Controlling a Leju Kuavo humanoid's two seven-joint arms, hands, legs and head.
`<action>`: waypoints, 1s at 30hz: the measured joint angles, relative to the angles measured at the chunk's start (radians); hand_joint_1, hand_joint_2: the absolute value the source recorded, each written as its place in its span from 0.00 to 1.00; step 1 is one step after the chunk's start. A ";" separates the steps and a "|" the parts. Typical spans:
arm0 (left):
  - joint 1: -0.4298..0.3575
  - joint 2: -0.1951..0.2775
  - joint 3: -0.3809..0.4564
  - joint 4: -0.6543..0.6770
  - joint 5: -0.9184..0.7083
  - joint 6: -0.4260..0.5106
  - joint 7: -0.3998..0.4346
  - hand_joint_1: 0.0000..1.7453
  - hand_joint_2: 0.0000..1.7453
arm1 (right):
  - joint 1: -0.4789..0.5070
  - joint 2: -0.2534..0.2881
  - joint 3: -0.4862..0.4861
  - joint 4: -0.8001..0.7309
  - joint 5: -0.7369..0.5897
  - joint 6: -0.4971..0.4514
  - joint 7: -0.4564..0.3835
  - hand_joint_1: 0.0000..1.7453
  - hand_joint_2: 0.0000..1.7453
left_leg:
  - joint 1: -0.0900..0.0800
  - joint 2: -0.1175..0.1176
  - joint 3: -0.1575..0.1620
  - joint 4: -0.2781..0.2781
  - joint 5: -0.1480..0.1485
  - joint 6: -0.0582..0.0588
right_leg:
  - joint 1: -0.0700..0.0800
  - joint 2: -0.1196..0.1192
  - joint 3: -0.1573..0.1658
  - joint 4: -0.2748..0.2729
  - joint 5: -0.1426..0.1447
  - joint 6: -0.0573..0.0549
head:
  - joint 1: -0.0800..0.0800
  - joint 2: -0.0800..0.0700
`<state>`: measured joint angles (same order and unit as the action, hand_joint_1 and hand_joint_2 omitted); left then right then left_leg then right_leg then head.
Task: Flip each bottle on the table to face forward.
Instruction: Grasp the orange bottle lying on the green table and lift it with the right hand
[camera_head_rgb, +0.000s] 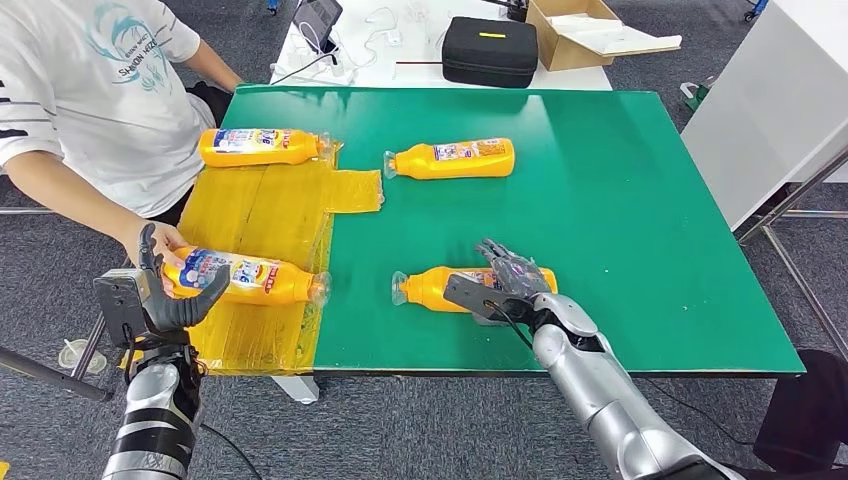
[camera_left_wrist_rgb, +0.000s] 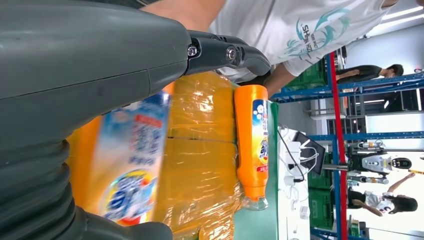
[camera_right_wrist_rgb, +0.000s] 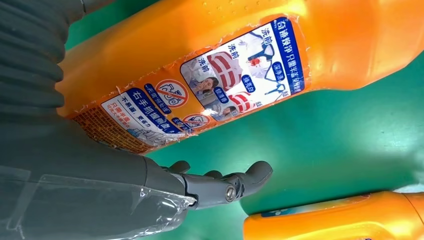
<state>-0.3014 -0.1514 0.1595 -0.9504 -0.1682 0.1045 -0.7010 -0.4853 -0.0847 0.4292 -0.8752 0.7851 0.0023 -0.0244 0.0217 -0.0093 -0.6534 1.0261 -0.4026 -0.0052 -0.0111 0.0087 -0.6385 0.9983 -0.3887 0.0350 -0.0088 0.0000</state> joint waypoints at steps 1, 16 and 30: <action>0.000 0.000 0.000 0.001 0.000 0.000 0.000 0.00 1.00 | -0.002 0.000 0.001 0.002 0.000 0.000 0.000 0.00 1.00 | 0.000 0.000 0.000 0.000 0.000 0.000 | 0.000 0.000 0.000 0.000 0.000 0.000 | 0.000 0.000; -0.035 -0.005 0.002 0.077 0.039 -0.038 0.000 0.00 1.00 | -0.135 -0.040 0.126 0.141 0.024 0.163 0.011 1.00 1.00 | 0.000 0.000 0.001 0.000 0.001 0.001 | 0.000 0.000 0.001 0.000 0.001 0.002 | 0.000 0.000; -0.054 -0.022 0.005 0.138 0.082 -0.063 0.000 0.00 1.00 | -0.234 -0.075 0.277 0.234 -0.029 0.239 0.000 1.00 1.00 | 0.000 0.000 0.005 0.000 0.001 0.001 | 0.000 0.000 0.005 0.000 0.001 0.002 | 0.000 0.000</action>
<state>-0.3558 -0.1737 0.1641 -0.8125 -0.0865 0.0420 -0.7008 -0.7193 -0.1596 0.7059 -0.6414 0.7559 0.2415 -0.0241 0.0213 -0.0097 -0.6483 1.0262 -0.4014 -0.0040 -0.0114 0.0086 -0.6330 0.9980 -0.3874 0.0368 -0.0088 0.0000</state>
